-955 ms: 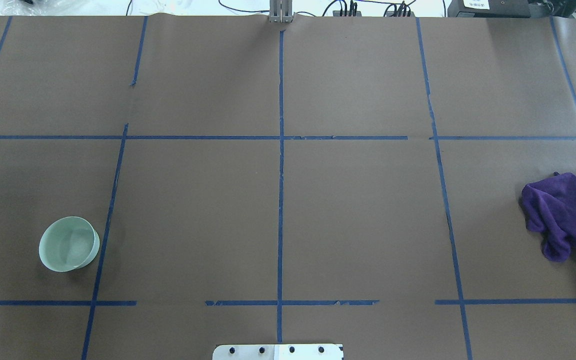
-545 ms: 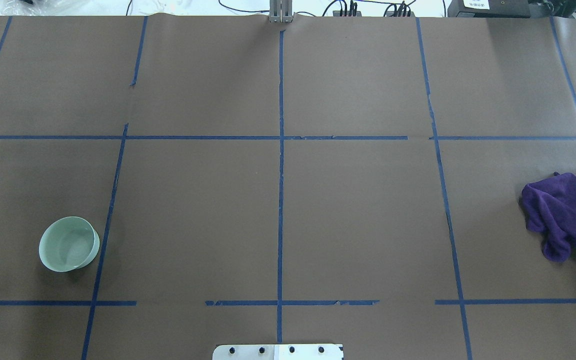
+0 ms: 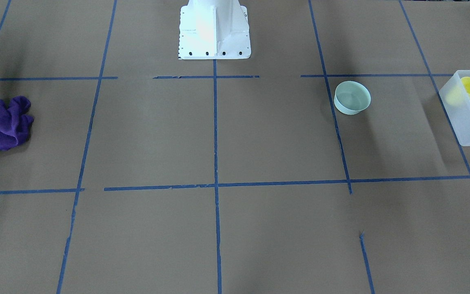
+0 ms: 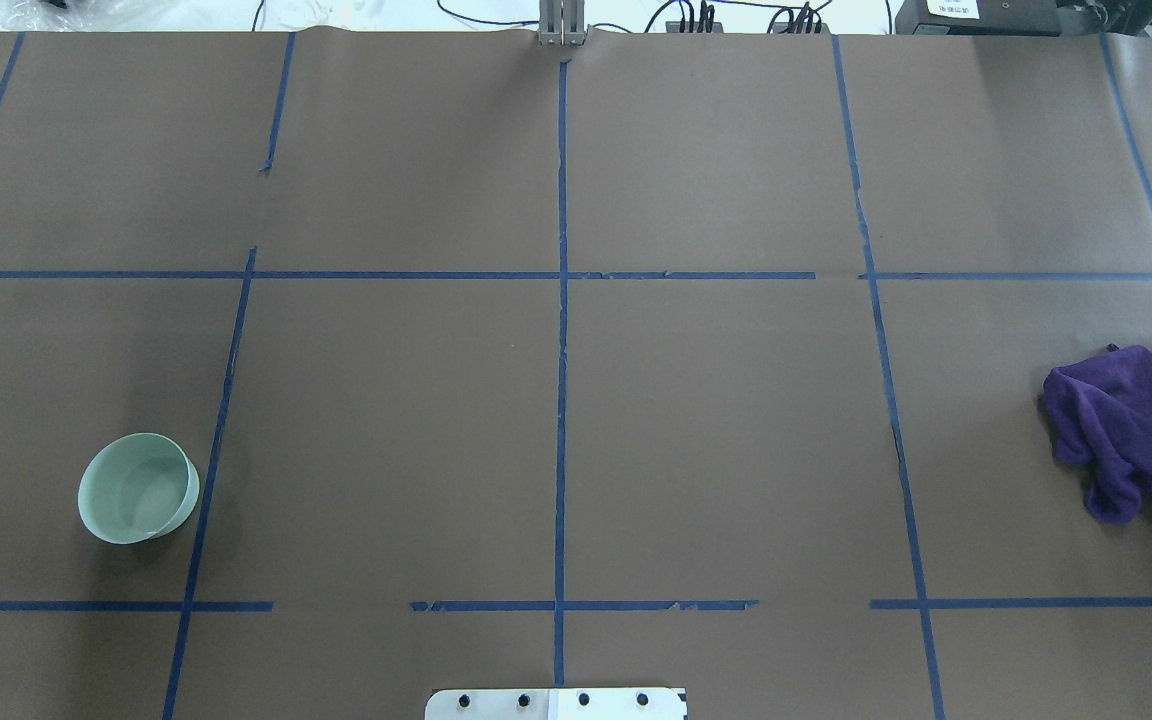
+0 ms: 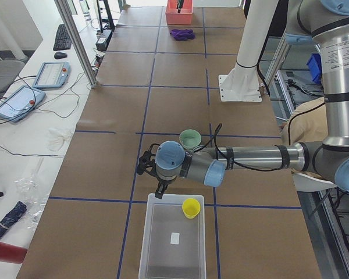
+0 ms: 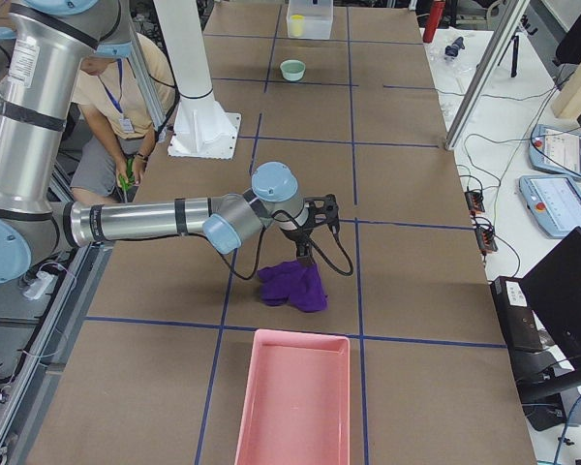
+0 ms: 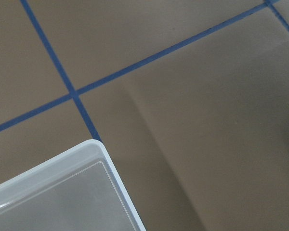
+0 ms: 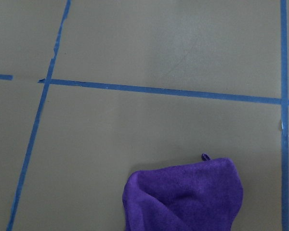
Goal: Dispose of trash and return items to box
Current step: 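Reach the right gripper down onto the purple cloth and grasp it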
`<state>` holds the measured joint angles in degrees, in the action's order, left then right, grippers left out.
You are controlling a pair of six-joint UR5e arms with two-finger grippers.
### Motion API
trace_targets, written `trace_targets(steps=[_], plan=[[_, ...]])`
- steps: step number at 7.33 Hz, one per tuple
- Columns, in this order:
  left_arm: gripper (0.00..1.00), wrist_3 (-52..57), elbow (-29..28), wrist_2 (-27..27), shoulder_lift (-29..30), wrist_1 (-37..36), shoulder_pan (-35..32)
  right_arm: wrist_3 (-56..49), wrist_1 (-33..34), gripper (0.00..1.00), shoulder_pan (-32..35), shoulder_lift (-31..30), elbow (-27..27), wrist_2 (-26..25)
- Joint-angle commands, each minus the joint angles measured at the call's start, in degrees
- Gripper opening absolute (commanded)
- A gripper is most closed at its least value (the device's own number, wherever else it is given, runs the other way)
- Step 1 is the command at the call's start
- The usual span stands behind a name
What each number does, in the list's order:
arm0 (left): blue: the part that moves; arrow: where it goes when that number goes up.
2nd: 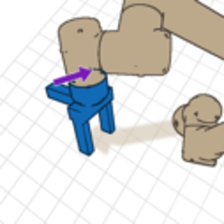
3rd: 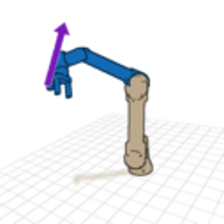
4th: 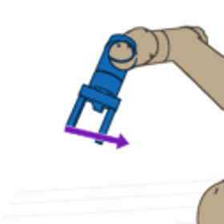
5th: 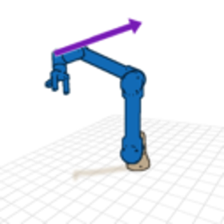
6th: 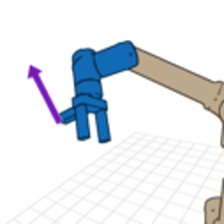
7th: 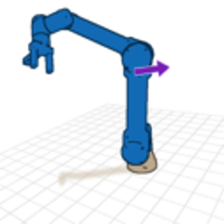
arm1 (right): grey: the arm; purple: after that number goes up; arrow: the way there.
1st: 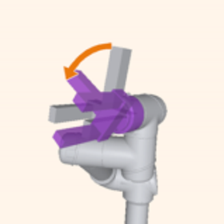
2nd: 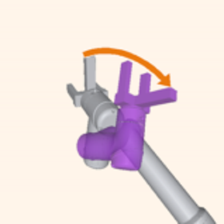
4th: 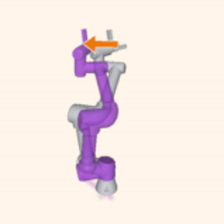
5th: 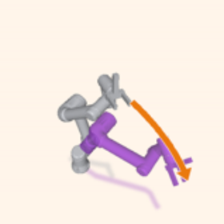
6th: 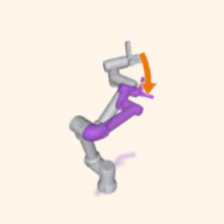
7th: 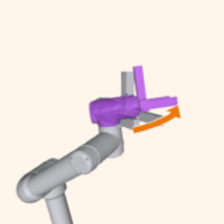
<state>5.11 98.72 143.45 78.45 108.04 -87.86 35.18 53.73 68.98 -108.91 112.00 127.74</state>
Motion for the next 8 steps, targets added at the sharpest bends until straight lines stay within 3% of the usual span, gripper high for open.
trace_targets(steps=[1,2,3,4,5,6,7,8], plan=[[1.00,0.3,0.9,-0.1,0.6,-0.9,-0.3,9.4,-8.4,1.00,-13.7,-0.7,-4.3,-12.3],[1.00,0.0,0.7,-0.7,0.8,-1.0,-0.3,9.5,-12.1,0.97,-18.5,1.4,-10.2,-16.7],[1.00,-0.1,0.8,-3.9,1.0,-1.1,-0.3,10.2,-15.2,0.97,-20.5,3.0,-13.7,-18.0],[1.00,-0.1,0.8,-4.6,1.0,-1.1,-0.3,10.1,-15.5,0.95,-22.9,3.1,-14.7,-20.1],[1.00,-0.1,0.9,-4.6,1.0,-1.1,-0.3,9.8,-15.6,0.68,-24.9,3.0,-15.1,-22.6],[1.00,-0.1,0.9,-4.6,1.1,-1.1,-0.3,8.8,-15.6,0.13,-25.4,3.0,-15.1,-22.5],[1.00,-0.1,0.9,-4.6,1.1,-1.1,-0.3,6.5,-15.6,0.00,-25.4,3.0,-14.5,-22.5],[1.00,-0.1,0.9,-4.6,1.0,-1.1,-0.4,6.3,-15.6,0.00,-25.3,3.0,-13.8,-22.5]])
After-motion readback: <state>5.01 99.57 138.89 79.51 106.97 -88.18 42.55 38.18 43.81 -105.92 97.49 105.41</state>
